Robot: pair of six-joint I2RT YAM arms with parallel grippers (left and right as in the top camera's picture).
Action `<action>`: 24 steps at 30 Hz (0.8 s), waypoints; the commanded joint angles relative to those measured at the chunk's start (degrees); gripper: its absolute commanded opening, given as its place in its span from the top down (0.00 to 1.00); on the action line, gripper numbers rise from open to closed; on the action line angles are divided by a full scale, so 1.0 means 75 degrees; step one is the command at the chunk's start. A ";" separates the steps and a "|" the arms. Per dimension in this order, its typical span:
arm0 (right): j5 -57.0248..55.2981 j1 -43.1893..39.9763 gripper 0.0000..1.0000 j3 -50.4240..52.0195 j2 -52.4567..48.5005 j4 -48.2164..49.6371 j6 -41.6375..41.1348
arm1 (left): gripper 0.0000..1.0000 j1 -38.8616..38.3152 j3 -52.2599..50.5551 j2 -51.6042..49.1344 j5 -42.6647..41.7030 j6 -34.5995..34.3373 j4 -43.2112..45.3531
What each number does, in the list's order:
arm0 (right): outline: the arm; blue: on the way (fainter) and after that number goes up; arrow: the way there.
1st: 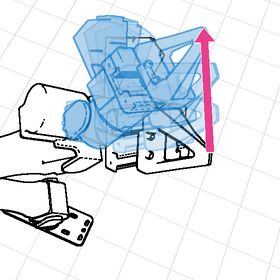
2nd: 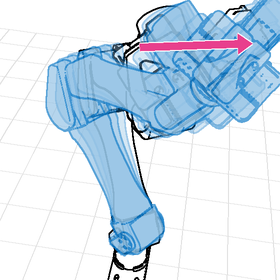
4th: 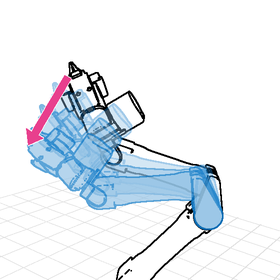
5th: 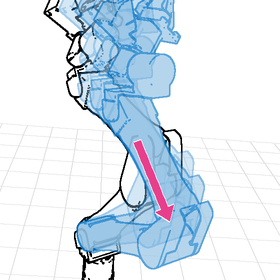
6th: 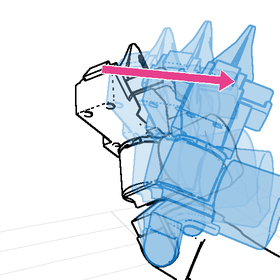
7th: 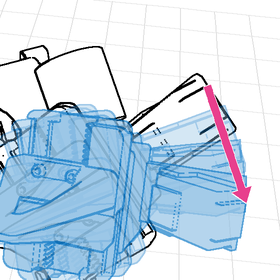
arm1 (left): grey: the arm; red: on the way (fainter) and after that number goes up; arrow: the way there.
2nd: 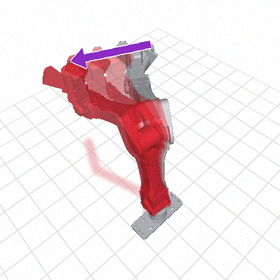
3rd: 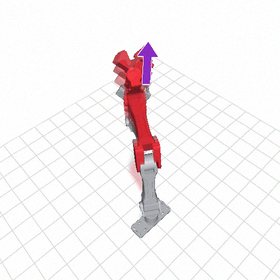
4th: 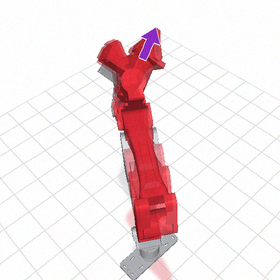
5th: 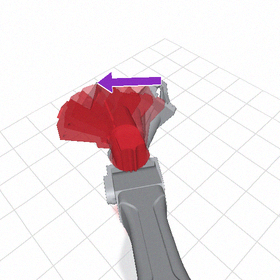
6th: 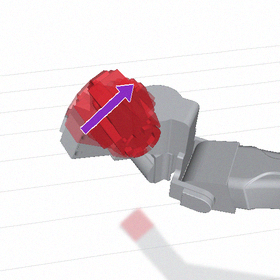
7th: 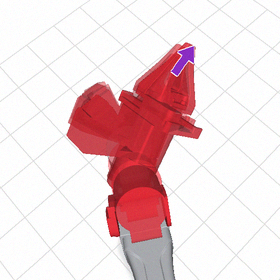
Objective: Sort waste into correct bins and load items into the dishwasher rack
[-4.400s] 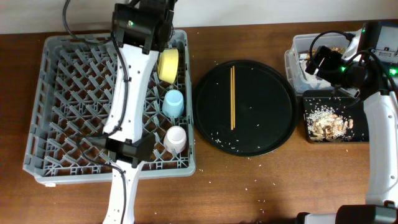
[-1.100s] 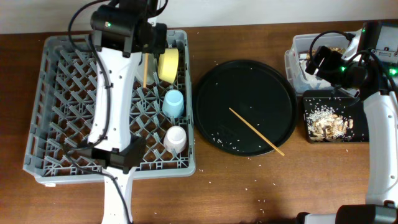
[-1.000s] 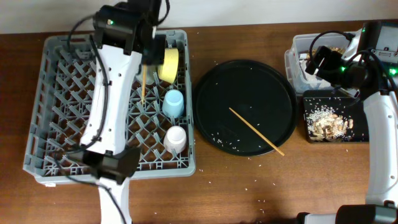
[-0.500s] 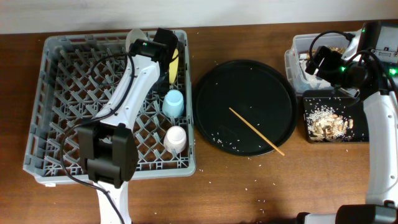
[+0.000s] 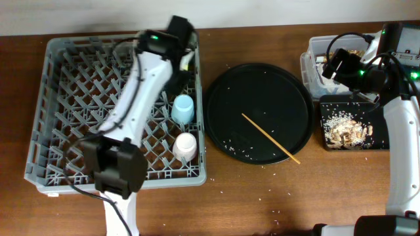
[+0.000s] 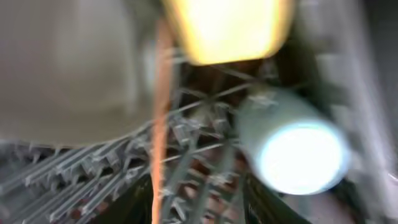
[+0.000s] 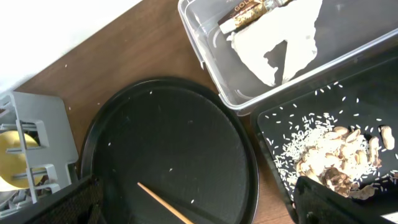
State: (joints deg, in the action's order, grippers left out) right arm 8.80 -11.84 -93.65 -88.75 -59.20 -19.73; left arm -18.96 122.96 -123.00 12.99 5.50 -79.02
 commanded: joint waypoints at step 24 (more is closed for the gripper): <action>-0.0122 -0.0032 0.01 -0.0015 -0.0006 0.0000 -0.0061 | 0.65 0.1437 -0.2200 0.0160 -0.1055 -0.1189 0.0938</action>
State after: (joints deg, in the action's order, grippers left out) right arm 8.80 -11.84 -93.65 -88.77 -59.20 -19.73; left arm -8.38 109.19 -122.34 6.31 -2.70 -72.90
